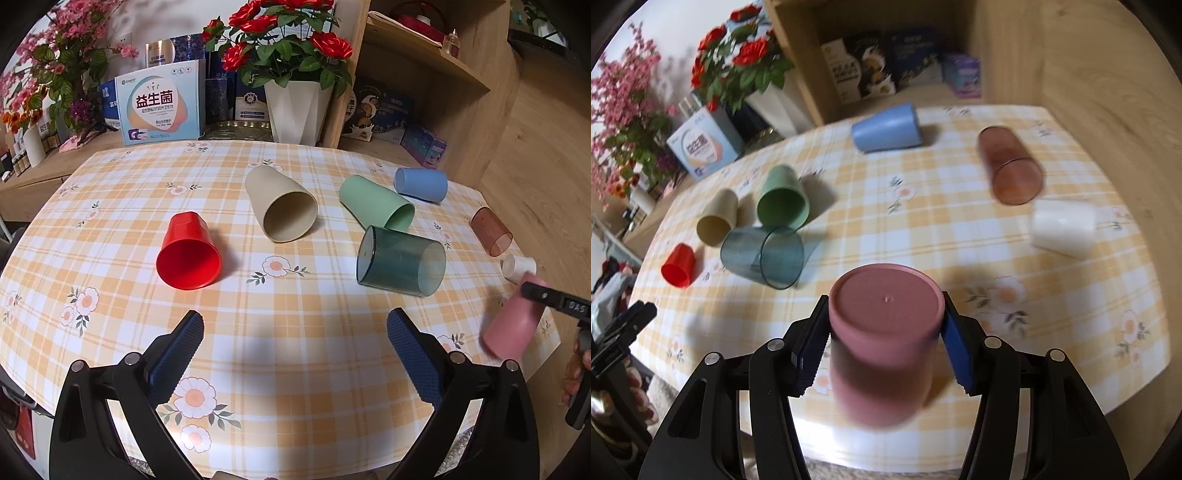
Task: Flip cup upside down
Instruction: 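Lift the pink cup with the right tool and turn its rim downward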
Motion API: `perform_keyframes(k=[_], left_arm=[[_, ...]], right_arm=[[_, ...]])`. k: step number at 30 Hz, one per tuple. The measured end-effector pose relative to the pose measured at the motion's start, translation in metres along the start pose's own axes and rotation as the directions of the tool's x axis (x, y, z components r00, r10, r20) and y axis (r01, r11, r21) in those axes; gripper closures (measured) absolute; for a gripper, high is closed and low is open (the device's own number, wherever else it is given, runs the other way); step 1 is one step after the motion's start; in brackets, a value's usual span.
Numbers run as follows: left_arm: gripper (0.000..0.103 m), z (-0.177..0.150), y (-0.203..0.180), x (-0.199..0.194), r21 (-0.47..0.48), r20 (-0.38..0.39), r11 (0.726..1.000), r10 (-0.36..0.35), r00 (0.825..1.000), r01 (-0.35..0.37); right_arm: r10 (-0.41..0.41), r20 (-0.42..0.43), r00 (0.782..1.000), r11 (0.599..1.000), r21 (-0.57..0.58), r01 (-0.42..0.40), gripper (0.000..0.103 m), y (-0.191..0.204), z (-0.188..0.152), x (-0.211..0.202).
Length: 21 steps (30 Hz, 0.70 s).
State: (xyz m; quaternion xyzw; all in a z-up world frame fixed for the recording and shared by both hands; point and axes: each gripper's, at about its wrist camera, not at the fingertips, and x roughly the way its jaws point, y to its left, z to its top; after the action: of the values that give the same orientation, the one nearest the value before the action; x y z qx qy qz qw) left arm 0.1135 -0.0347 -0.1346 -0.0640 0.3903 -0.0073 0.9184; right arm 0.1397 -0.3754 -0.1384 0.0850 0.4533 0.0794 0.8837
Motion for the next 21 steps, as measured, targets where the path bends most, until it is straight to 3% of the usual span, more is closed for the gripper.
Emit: perform_keyframes(k=[4, 9, 21], left_arm=[[0.006, 0.0, -0.004, 0.001, 0.008, -0.005, 1.0, -0.002, 1.0, 0.002], [0.006, -0.001, -0.006, 0.0, 0.019, -0.004, 1.0, 0.004, 1.0, -0.004], [0.006, 0.0, -0.003, -0.001, 0.008, -0.01, 1.0, 0.012, 1.0, -0.012]], right_arm=[[-0.056, 0.046, 0.997, 0.998, -0.011, 0.056, 0.048, -0.009, 0.007, -0.009], [-0.147, 0.043, 0.988, 0.988, -0.033, 0.148, 0.048, -0.017, 0.017, -0.004], [-0.186, -0.027, 0.982, 0.978, -0.097, 0.183, 0.048, -0.004, 0.017, 0.014]])
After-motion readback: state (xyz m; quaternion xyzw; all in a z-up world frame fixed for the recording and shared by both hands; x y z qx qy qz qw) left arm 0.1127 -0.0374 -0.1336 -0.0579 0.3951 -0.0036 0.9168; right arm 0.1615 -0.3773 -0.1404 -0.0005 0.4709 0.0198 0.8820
